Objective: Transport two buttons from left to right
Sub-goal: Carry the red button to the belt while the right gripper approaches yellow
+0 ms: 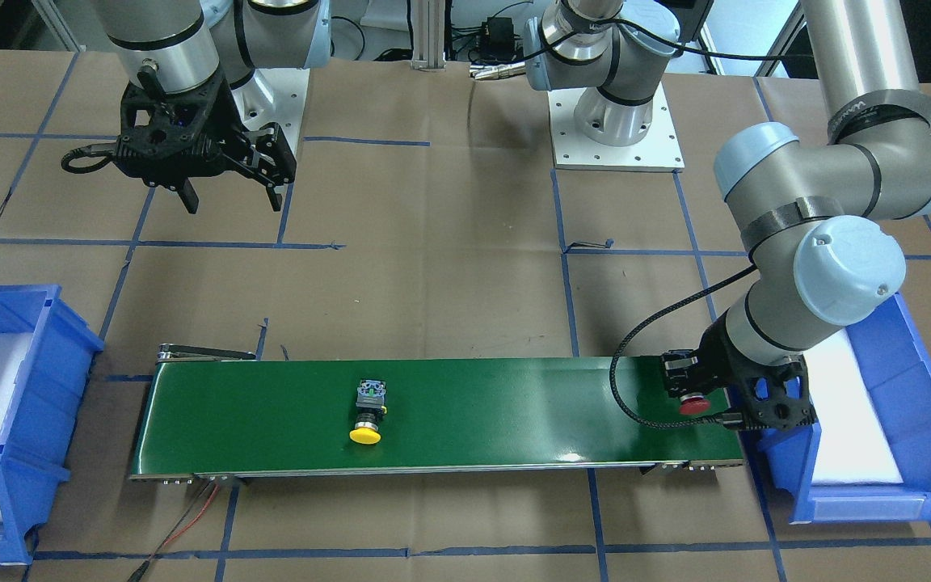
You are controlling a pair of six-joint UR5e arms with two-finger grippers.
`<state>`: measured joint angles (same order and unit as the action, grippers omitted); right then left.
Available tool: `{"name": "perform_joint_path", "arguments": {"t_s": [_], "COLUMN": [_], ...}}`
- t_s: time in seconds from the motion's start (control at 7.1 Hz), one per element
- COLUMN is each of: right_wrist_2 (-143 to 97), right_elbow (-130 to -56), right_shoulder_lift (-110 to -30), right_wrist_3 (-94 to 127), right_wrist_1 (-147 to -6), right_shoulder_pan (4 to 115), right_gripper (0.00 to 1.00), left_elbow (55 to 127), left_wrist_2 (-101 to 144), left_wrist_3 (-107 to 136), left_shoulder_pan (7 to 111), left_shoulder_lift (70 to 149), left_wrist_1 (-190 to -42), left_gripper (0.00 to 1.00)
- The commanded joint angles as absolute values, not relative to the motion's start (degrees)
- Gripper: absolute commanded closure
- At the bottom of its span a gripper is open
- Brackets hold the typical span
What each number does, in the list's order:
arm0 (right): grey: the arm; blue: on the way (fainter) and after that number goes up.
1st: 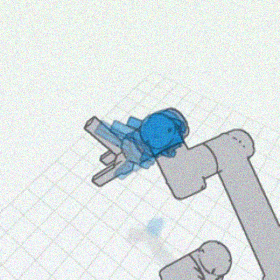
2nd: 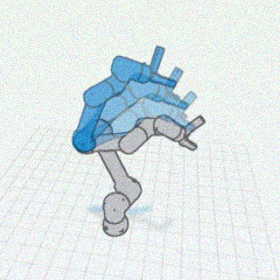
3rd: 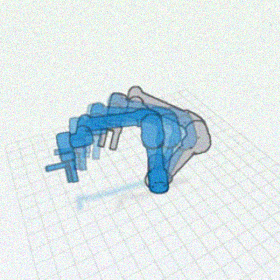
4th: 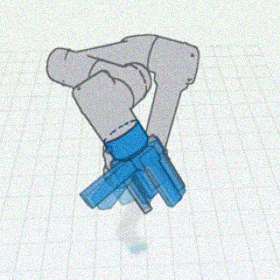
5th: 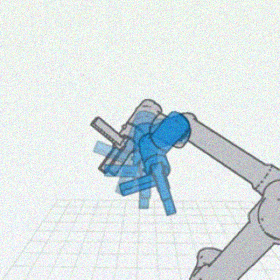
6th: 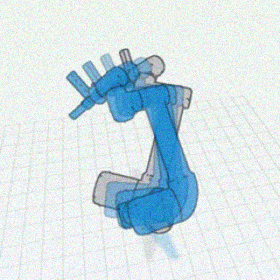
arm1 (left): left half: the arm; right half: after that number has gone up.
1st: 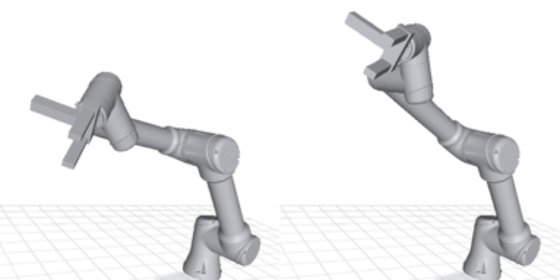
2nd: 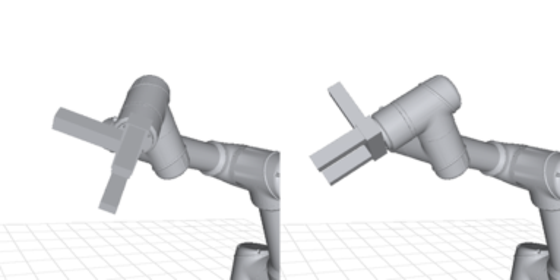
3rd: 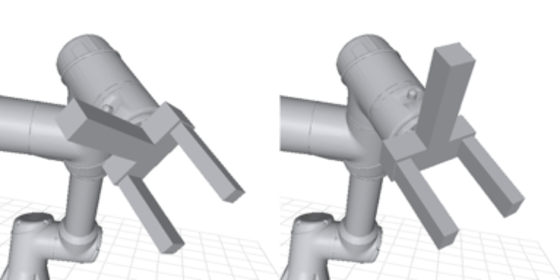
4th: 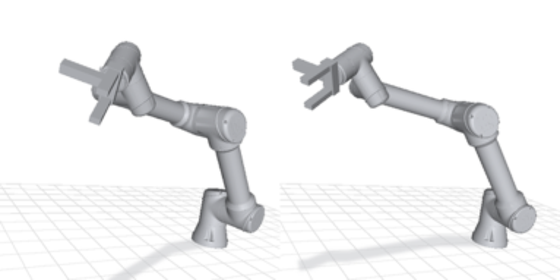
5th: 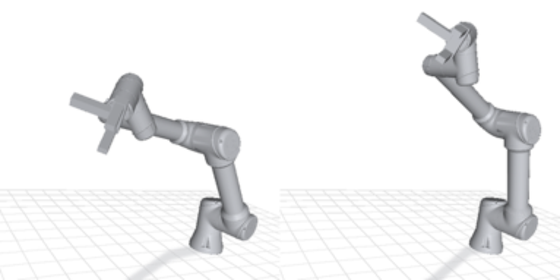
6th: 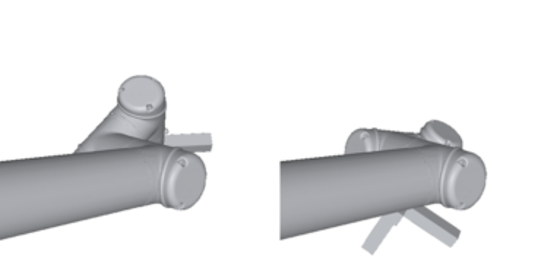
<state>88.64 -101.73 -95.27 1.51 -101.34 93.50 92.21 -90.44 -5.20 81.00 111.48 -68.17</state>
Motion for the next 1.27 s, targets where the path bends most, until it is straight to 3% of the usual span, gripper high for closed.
{"name": "perform_joint_path", "arguments": {"t_s": [0.0,0.28,0.42,0.56,0.85,1.13], "right_wrist_2": [88.77,88.95,88.77,88.86,88.25,87.98], "right_elbow": [-101.87,-101.78,-101.52,-100.99,-100.90,-100.46], "right_shoulder_lift": [-94.84,-93.43,-92.64,-91.42,-86.25,-81.32], "right_wrist_3": [2.28,1.67,2.10,2.46,2.20,2.20], "right_wrist_1": [-101.25,-101.16,-101.25,-101.34,-115.31,-120.22], "right_shoulder_pan": [93.43,93.34,93.34,93.34,93.34,93.34], "right_gripper": [0.00,0.00,0.00,0.00,0.00,0.00], "left_elbow": [96.57,97.47,97.47,97.47,95.55,94.84], "left_wrist_2": [-90.44,-90.26,-90.18,-90.09,-90.44,-90.70], "left_wrist_3": [-5.45,-5.19,-4.75,-4.14,-4.30,-4.31], "left_shoulder_pan": [80.86,81.29,81.39,81.47,80.95,80.95], "left_shoulder_lift": [112.75,113.12,113.20,113.03,111.63,107.52], "left_wrist_1": [-60.77,-59.50,-59.50,-59.50,-60.02,-63.34], "left_gripper": [0.96,0.89,0.56,0.02,0.00,0.00]}}
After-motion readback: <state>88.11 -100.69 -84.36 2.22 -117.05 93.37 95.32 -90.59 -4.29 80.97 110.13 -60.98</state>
